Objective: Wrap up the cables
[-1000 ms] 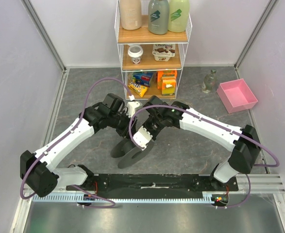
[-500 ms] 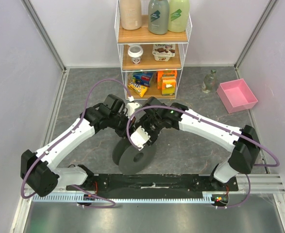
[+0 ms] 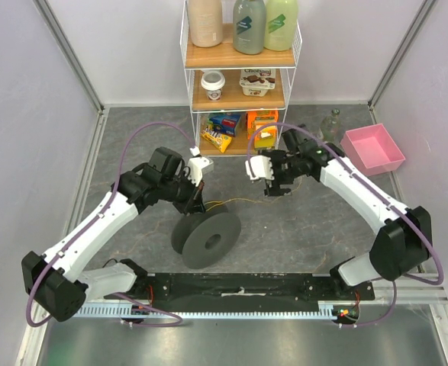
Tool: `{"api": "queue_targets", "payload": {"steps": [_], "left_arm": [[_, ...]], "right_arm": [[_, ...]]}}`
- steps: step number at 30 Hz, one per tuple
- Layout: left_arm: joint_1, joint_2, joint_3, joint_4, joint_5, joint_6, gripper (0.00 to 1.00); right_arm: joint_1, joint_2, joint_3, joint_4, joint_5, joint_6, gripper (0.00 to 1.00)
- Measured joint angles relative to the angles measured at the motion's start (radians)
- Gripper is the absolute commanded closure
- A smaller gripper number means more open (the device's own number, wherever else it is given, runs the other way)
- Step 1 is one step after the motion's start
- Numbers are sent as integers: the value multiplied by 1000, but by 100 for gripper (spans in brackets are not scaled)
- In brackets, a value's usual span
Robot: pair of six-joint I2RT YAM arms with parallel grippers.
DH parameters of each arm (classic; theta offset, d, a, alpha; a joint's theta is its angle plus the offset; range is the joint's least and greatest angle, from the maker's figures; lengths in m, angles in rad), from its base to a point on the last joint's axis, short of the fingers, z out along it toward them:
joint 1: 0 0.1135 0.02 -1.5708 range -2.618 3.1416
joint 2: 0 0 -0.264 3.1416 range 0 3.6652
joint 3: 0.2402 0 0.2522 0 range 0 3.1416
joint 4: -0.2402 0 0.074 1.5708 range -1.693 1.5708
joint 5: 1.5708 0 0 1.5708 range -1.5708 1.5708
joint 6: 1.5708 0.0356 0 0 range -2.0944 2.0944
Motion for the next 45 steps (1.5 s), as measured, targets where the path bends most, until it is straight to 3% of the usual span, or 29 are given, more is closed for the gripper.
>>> {"api": "queue_targets", "payload": {"steps": [5, 9, 12, 17, 23, 29, 38, 45], "left_arm": [[8, -1, 0, -15, -10, 42, 98], [8, -3, 0, -29, -4, 93, 98], [8, -7, 0, -49, 13, 150, 98], [8, -21, 0, -96, 37, 241, 98], [8, -23, 2, -123, 50, 285, 99], [8, -24, 2, -125, 52, 296, 98], [8, -34, 2, -124, 52, 302, 98], [8, -34, 2, -121, 52, 302, 98]], "right_arm": [[-177, -4, -25, 12, -50, 142, 14], [-343, 5, -24, 106, -38, 346, 20], [-397, 34, -18, 164, -13, 455, 22], [-379, 52, -33, 268, -18, 526, 26], [-264, 83, -83, 445, 19, 547, 28], [-167, 211, -81, 526, 117, 542, 27], [-227, 212, -103, 509, 203, 523, 18], [-321, 205, -104, 412, 204, 534, 21]]}}
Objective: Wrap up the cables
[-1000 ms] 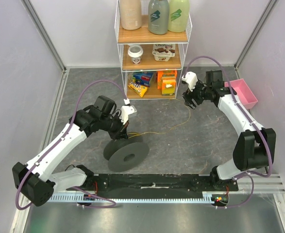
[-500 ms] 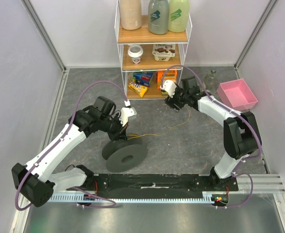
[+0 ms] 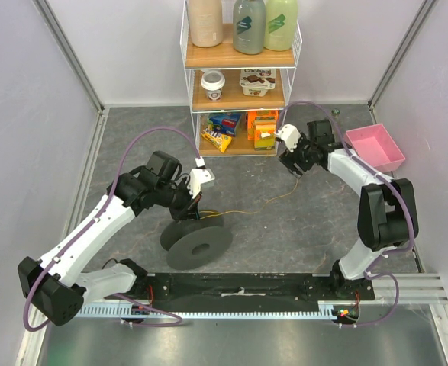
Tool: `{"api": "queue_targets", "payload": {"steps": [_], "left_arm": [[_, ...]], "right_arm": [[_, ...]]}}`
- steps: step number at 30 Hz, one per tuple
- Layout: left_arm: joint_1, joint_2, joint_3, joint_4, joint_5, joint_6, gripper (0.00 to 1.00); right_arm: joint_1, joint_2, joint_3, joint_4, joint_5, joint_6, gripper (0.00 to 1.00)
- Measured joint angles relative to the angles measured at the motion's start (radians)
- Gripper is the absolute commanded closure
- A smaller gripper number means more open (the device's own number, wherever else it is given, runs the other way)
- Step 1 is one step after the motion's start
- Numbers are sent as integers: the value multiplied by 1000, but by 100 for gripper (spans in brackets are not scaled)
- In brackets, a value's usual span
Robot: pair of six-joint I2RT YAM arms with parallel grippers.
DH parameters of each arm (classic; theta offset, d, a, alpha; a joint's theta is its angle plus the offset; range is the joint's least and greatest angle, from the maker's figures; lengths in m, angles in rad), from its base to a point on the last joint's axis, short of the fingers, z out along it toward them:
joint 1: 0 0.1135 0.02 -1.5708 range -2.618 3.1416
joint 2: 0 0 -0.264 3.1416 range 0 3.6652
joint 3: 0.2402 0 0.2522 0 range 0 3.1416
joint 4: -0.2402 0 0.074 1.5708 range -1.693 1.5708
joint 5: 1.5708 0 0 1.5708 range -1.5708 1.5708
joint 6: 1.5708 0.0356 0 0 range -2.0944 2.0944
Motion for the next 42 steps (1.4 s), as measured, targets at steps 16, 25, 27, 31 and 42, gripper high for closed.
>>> {"api": "queue_targets", "payload": {"steps": [16, 25, 27, 31, 42], "left_arm": [[0, 0, 0, 6, -2, -2, 98], [21, 0, 45, 7, 29, -58, 98], [47, 0, 66, 9, 52, -82, 98], [136, 11, 138, 10, 129, -167, 98], [450, 49, 235, 327, 436, -753, 99]], "right_arm": [[-63, 96, 31, -108, -84, 158, 54], [-91, 140, 31, -127, -175, 213, 100], [-107, 135, 28, -130, -201, 224, 100], [-137, 24, -43, -116, -229, 257, 100], [-135, -491, -300, -27, -272, 401, 100]]}}
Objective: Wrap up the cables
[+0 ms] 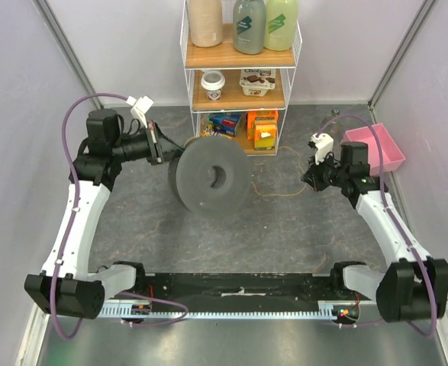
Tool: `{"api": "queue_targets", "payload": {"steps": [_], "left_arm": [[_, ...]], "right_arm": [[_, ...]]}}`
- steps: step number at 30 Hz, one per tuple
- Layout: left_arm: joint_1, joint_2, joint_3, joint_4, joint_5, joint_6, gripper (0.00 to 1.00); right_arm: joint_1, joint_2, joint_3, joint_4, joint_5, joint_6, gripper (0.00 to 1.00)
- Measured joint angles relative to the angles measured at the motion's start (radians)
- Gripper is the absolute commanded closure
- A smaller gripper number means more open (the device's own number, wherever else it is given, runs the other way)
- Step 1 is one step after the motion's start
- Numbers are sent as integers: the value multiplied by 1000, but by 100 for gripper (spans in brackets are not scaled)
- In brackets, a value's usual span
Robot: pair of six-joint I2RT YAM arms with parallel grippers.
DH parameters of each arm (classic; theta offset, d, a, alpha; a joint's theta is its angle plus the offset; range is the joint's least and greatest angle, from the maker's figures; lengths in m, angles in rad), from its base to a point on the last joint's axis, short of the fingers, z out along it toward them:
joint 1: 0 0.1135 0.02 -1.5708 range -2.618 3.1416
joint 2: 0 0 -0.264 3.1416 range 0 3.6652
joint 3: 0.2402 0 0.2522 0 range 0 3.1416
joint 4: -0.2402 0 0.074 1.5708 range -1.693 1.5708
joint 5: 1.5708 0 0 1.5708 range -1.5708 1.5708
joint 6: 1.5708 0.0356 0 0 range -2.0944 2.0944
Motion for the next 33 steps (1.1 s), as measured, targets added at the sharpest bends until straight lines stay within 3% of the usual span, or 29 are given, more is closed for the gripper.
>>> {"api": "queue_targets", "payload": {"steps": [5, 12, 19, 25, 29, 33], "left_arm": [[68, -10, -33, 127, -35, -267, 98], [80, -37, -34, 111, -215, -409, 98], [63, -31, -16, -23, -389, -410, 98], [-46, -18, 7, -153, -618, -370, 98], [-102, -2, 6, -206, -711, -369, 99], [-161, 44, 6, -229, -787, -365, 98]], "right_arm": [[0, -179, -45, -5, -47, 44, 100], [57, -399, -21, -18, -172, 81, 100], [248, -402, 80, -46, -208, 90, 100], [383, -389, 195, -23, -239, 106, 100], [445, -333, 269, 11, -246, 108, 100], [590, -267, 279, 80, -211, 127, 100]]}}
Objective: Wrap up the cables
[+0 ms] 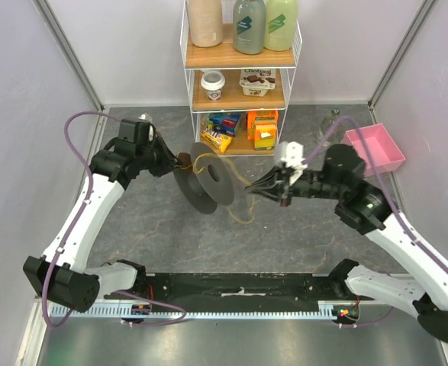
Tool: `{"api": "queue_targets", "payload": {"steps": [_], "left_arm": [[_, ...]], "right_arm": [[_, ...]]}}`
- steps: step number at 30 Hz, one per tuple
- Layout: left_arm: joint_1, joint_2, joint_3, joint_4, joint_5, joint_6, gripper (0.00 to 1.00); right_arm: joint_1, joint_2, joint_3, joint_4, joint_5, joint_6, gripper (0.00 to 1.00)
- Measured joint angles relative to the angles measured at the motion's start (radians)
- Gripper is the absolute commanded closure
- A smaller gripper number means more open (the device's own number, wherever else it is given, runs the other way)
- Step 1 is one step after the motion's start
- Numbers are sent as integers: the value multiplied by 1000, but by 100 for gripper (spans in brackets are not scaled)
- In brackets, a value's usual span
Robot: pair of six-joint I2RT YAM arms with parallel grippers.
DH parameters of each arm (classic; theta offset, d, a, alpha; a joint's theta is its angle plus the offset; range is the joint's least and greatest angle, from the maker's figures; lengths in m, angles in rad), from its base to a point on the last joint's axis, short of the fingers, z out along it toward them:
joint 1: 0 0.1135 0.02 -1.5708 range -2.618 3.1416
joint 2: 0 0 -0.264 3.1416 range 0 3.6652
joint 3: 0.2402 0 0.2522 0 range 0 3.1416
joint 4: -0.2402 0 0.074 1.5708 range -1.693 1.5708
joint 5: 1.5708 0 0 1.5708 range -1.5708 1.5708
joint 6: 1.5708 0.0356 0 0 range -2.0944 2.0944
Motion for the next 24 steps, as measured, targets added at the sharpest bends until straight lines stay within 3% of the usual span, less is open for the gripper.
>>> {"api": "queue_targets", "payload": {"steps": [4, 8, 14, 24], "left_arm": [[-41, 53, 0, -3, -40, 1, 98], [-49, 102, 0, -6, -49, 1, 98], [-68, 104, -23, 11, -26, 11, 98], [-225, 84, -123, 39, 72, 108, 99]], "right_arm": [[205, 77, 0, 54, 88, 14, 100], [317, 122, 0, 142, 143, 48, 100], [360, 186, 38, 262, 267, 93, 100], [360, 269, 120, 505, 411, 152, 100]]}}
